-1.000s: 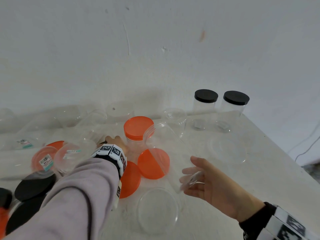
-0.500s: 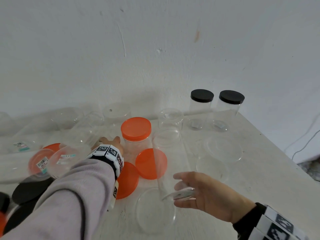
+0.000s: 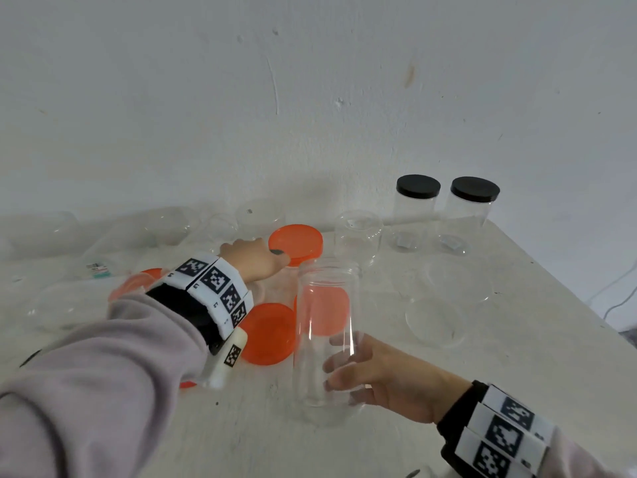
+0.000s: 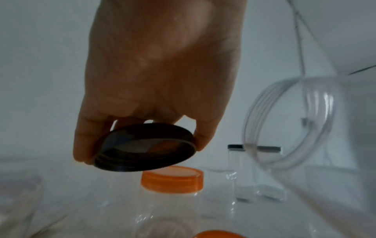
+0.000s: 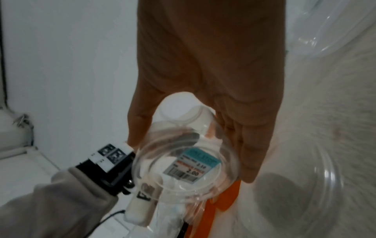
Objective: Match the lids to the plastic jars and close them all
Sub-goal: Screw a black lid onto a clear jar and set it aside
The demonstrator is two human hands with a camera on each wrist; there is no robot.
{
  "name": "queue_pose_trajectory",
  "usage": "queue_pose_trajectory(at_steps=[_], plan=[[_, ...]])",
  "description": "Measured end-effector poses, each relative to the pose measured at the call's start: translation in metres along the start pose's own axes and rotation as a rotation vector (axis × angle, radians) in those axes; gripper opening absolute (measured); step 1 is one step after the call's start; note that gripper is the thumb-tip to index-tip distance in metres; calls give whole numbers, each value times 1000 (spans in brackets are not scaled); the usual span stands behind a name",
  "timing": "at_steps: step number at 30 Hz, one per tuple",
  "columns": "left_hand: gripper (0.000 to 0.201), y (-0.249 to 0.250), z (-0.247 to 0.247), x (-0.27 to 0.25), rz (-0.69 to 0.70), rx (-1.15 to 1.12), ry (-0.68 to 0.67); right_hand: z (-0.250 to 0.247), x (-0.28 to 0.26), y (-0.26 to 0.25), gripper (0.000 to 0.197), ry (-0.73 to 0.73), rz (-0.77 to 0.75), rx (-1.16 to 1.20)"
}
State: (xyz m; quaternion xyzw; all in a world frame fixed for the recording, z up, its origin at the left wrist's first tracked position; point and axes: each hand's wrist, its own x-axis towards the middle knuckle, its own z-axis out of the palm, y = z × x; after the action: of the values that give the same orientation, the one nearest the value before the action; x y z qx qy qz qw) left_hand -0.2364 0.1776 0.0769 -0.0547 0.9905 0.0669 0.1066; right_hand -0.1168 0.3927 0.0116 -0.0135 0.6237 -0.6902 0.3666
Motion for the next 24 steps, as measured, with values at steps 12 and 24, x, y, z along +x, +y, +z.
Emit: queue_pose_trajectory(at_steps=[12, 24], plan=[[58, -52, -31, -67, 146, -368, 230, 52, 33, -6, 99, 15, -79, -432], [44, -76, -7, -117, 303, -463, 258, 77, 70, 8, 102, 23, -129, -780]])
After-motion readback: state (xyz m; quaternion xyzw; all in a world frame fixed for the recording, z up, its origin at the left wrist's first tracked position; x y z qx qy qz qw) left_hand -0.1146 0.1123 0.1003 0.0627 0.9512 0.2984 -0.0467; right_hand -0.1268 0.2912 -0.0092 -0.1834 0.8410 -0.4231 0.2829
